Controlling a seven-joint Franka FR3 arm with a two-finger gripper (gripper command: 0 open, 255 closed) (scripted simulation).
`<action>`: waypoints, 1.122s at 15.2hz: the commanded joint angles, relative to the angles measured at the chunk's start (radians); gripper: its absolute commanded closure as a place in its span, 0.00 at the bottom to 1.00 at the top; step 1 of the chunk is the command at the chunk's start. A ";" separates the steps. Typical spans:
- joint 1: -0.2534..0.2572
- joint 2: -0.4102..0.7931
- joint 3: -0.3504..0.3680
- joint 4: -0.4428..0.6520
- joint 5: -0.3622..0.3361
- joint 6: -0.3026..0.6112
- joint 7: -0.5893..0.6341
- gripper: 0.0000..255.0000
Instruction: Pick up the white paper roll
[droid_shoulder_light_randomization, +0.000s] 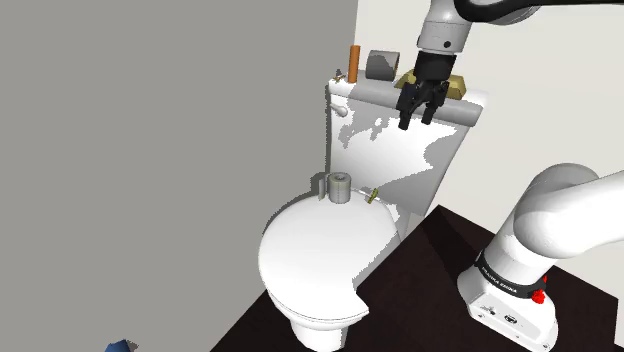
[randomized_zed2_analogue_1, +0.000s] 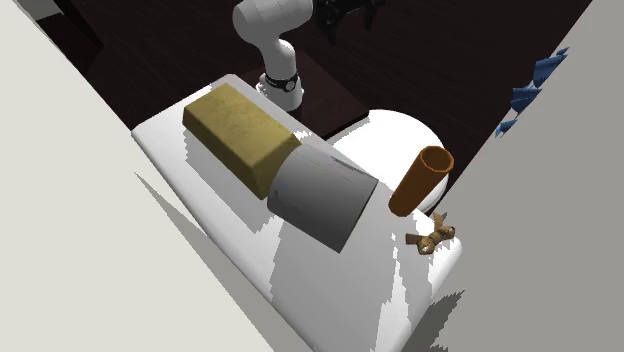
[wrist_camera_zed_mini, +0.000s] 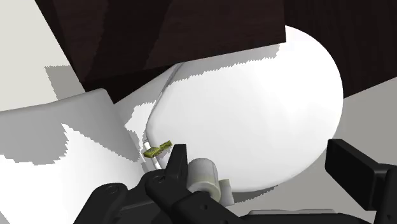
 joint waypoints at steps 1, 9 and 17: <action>0.000 0.000 0.000 0.000 0.000 0.000 0.000 0.00; -0.039 0.162 -0.137 0.127 0.144 0.185 0.009 0.00; -0.045 0.306 -0.293 0.251 0.343 0.325 -0.023 0.00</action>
